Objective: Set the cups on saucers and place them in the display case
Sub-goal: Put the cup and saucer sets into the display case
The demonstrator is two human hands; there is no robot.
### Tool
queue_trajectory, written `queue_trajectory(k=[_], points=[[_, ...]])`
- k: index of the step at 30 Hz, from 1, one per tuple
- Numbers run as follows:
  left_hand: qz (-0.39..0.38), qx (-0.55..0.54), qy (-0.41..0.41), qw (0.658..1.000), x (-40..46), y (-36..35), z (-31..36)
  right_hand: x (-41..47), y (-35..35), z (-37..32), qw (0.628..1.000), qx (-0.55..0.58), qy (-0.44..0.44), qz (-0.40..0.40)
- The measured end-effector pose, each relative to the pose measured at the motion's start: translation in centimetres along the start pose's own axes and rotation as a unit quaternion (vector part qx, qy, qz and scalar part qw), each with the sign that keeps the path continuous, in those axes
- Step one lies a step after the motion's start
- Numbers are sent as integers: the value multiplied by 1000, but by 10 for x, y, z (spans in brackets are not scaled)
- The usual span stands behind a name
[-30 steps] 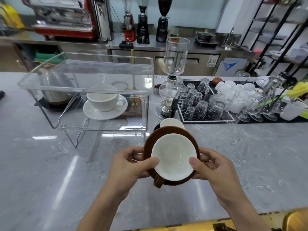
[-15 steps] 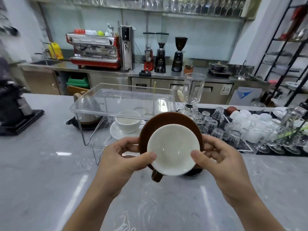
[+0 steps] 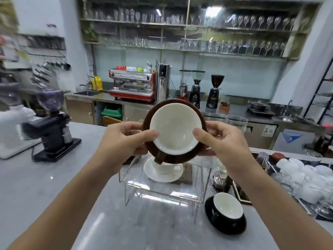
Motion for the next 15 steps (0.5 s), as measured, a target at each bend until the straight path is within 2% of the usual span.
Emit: queue_trajectory(k=[8,15], points=[[29,79,14,996,48,37,21,57,-32,-8,998,-13,-44,-36],[18,95,105,990,94,49,9,109,-49,13,987,-22,-151,-59]])
Point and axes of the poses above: each hand's wrist, its own x-axis towards the middle knuckle, its own y-axis out of the back of the hand, z = x × y, the point moved 10 cm from there along x, towards the middle knuckle, and after that the axes turned 2 degrees about -z, right-handed, at the moved point
